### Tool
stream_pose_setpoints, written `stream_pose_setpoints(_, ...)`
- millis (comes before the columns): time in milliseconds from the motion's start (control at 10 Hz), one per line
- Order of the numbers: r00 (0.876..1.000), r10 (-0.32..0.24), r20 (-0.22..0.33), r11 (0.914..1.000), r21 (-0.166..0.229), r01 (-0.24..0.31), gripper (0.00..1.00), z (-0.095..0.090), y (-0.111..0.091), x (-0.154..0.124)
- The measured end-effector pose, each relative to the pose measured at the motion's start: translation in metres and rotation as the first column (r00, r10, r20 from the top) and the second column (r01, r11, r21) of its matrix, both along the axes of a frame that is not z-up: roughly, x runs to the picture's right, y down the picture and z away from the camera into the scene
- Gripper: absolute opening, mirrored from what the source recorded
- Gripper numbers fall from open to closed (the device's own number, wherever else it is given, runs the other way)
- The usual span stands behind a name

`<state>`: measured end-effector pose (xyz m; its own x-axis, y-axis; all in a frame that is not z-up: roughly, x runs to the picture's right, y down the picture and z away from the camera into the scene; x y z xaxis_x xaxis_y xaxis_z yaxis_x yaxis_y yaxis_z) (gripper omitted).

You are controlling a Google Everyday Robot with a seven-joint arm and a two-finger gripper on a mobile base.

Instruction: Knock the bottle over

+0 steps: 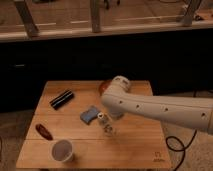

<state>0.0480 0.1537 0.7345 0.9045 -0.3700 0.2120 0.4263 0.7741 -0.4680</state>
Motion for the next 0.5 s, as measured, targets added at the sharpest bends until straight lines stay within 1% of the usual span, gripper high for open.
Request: stream_pose_setpoints(500,1.0,0.009,0.011,0.9994,0.033,-0.009,0.02,0.0003,-0.0102,-0.0067)
